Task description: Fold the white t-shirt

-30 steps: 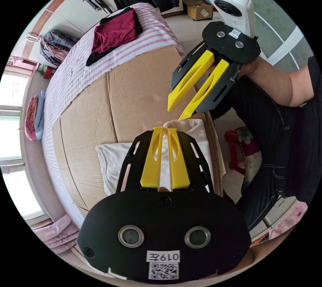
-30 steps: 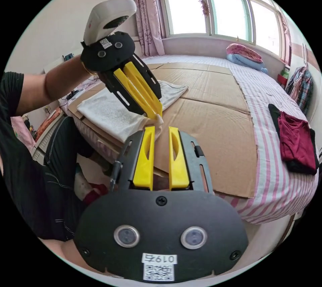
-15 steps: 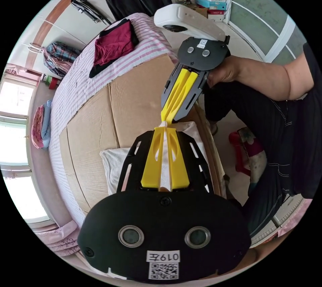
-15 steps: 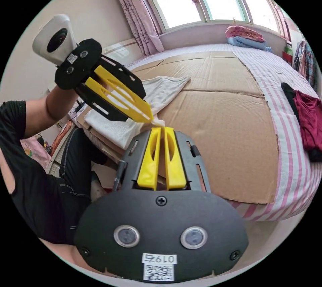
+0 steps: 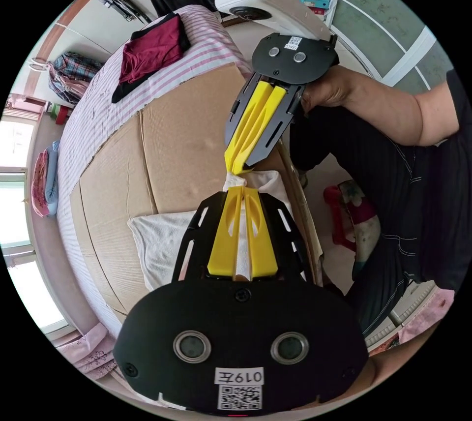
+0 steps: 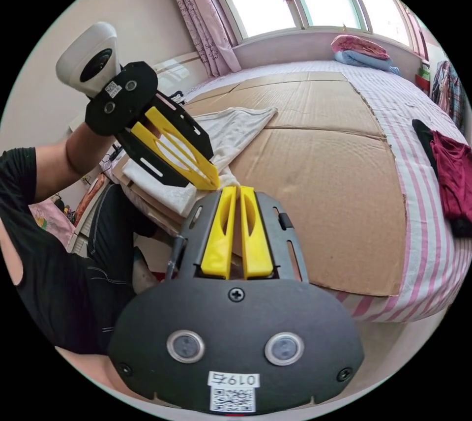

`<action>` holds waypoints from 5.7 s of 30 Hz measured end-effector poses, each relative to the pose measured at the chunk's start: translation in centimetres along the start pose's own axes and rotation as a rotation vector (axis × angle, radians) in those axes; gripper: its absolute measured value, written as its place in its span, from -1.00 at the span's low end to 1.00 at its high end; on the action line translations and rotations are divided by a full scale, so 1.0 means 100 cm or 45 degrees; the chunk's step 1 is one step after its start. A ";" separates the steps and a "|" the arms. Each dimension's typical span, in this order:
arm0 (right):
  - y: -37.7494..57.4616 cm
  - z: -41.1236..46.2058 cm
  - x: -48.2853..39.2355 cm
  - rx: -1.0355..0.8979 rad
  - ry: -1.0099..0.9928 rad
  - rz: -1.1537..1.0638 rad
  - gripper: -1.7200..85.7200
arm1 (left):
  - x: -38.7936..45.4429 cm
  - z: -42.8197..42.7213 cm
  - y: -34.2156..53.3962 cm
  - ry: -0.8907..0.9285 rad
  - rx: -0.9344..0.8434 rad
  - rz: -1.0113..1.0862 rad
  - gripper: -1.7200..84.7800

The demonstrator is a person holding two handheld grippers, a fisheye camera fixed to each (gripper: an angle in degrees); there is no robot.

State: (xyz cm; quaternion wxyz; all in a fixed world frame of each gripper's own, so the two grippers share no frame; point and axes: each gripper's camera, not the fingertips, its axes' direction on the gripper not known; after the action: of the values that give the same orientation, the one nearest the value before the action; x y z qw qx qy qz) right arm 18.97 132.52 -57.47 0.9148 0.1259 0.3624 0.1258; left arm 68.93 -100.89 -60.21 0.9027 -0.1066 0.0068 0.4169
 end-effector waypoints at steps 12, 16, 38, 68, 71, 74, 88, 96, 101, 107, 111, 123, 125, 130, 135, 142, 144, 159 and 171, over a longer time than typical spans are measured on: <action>0.004 -0.032 0.013 0.164 -0.141 0.048 -0.97 | -0.004 0.008 -0.011 -0.023 -0.063 0.000 -0.94; -0.004 -0.019 0.004 0.099 -0.113 0.021 -0.98 | -0.006 0.008 -0.011 -0.030 -0.060 -0.005 -0.94; -0.012 -0.008 -0.015 -0.021 0.025 -0.080 -0.98 | -0.057 0.020 -0.008 0.099 -0.072 -0.116 -0.95; -0.020 -0.027 0.028 -0.100 -0.357 -0.018 -0.84 | -0.098 0.046 -0.069 0.195 -0.250 0.034 -0.94; -0.021 -0.038 0.031 -0.041 -0.378 -0.026 -0.92 | -0.108 0.051 -0.077 0.242 -0.284 0.040 -0.94; -0.017 -0.051 0.038 0.034 -0.376 0.001 -0.94 | -0.117 0.056 -0.085 0.295 -0.317 0.038 -0.95; -0.024 -0.036 0.057 -0.090 -0.366 0.107 -0.96 | -0.138 0.060 -0.083 0.350 -0.244 -0.021 -0.94; -0.027 -0.035 0.060 -0.088 -0.382 0.113 -0.96 | -0.134 0.058 -0.083 0.317 -0.203 -0.003 -0.94; -0.027 -0.047 0.059 0.001 -0.434 0.080 -0.96 | -0.127 0.067 -0.090 0.308 -0.250 0.030 -0.94; -0.028 -0.069 0.065 0.236 -0.385 0.110 -0.97 | -0.119 0.071 -0.096 0.290 -0.260 0.053 -0.94; -0.042 -0.055 0.060 0.208 -0.350 0.110 -0.97 | -0.118 0.075 -0.102 0.299 -0.264 0.051 -0.94; -0.058 -0.016 0.048 -0.026 -0.190 0.113 -0.98 | -0.133 0.044 -0.099 0.197 -0.141 0.051 -0.93; -0.060 -0.013 0.047 -0.033 -0.184 0.109 -0.98 | -0.126 0.040 -0.099 0.162 -0.117 0.137 -0.92; -0.061 -0.011 0.051 -0.033 -0.209 0.129 -0.98 | -0.100 0.055 -0.120 0.071 -0.250 0.405 -0.87; -0.062 -0.009 0.057 -0.027 -0.237 0.148 -0.98 | -0.126 0.074 -0.155 0.253 -0.298 0.385 -0.83; -0.065 -0.007 0.061 -0.028 -0.251 0.152 -0.98 | -0.152 0.104 -0.177 0.453 -0.380 0.427 -0.92; -0.066 -0.007 0.062 -0.029 -0.254 0.152 -0.98 | -0.158 0.115 -0.186 0.429 -0.430 0.446 -0.93; -0.070 -0.006 0.072 -0.031 -0.288 0.169 -0.98 | -0.192 0.148 -0.234 0.722 -0.414 0.520 -0.93; -0.071 -0.008 0.078 -0.029 -0.295 0.173 -0.98 | -0.198 0.170 -0.252 0.677 -0.449 0.500 -0.94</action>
State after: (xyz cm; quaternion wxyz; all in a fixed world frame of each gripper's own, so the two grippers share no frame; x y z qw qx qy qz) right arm 24.85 128.47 -65.26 0.9413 0.1535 0.2437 0.1762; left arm 73.74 -128.24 -36.86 0.7401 -0.3615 0.1893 0.5346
